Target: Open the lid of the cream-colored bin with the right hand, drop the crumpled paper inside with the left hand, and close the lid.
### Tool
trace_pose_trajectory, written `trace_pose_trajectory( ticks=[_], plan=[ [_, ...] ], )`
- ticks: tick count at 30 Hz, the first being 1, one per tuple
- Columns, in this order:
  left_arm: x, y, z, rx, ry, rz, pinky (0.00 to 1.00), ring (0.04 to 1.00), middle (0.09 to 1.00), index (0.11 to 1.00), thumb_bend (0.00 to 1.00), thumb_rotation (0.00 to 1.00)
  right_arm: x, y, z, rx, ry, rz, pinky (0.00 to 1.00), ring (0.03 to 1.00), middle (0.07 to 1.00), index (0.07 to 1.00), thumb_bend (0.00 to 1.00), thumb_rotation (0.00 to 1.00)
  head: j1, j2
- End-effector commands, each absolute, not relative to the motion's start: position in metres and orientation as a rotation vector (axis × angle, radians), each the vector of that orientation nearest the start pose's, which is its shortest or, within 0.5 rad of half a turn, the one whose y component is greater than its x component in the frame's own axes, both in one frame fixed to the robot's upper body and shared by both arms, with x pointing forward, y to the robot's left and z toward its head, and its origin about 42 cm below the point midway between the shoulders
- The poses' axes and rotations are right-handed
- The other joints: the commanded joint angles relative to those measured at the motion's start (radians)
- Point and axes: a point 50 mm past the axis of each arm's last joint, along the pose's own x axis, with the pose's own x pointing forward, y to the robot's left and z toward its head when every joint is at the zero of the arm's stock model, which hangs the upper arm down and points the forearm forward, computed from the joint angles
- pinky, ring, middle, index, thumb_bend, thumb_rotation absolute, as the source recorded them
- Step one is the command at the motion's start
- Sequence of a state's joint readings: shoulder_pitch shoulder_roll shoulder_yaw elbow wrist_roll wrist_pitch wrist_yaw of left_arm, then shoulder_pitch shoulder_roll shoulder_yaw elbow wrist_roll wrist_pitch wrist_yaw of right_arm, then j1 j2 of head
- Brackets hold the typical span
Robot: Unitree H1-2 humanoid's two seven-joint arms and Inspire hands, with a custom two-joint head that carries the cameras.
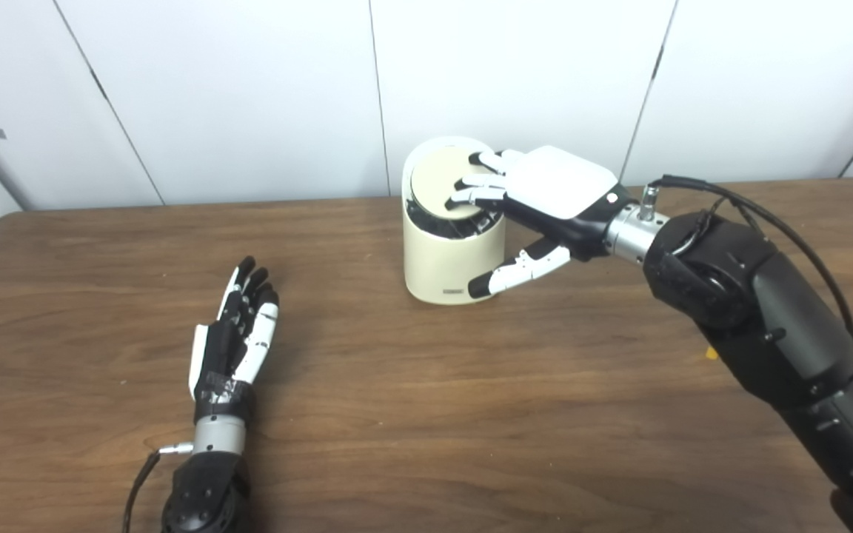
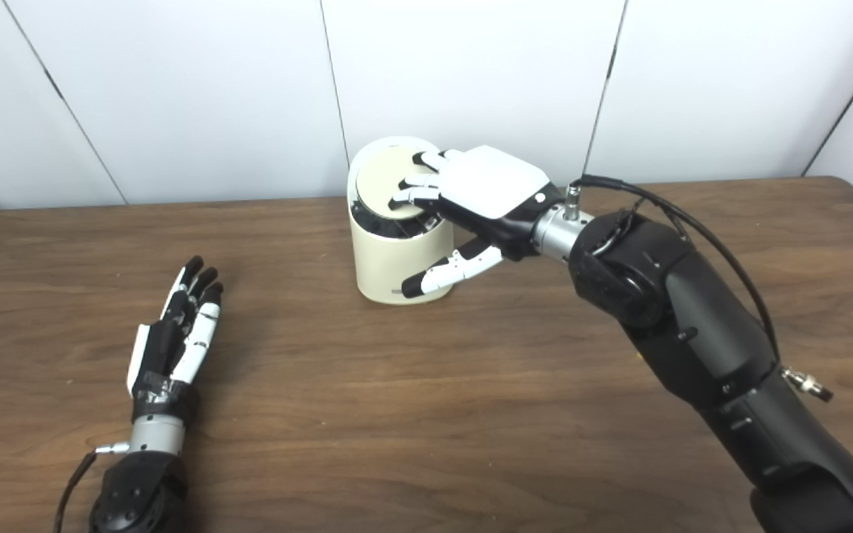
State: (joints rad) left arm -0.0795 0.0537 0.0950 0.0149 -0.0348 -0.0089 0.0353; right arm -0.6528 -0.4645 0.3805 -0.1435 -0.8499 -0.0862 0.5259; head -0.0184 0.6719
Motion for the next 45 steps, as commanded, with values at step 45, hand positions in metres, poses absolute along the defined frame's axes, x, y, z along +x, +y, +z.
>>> trace_pose_trajectory(
  ticks=[45],
  plan=[
    [0.3087,0.245,0.1265,-0.015,-0.115,0.113,0.95,0.907,0.922,0.939,0.39,0.58,0.4143,-0.1887,0.3132,-1.581,-0.467,0.619,1.0,0.999,0.781,0.716,0.73,1.0,0.013,0.033]
  ],
)
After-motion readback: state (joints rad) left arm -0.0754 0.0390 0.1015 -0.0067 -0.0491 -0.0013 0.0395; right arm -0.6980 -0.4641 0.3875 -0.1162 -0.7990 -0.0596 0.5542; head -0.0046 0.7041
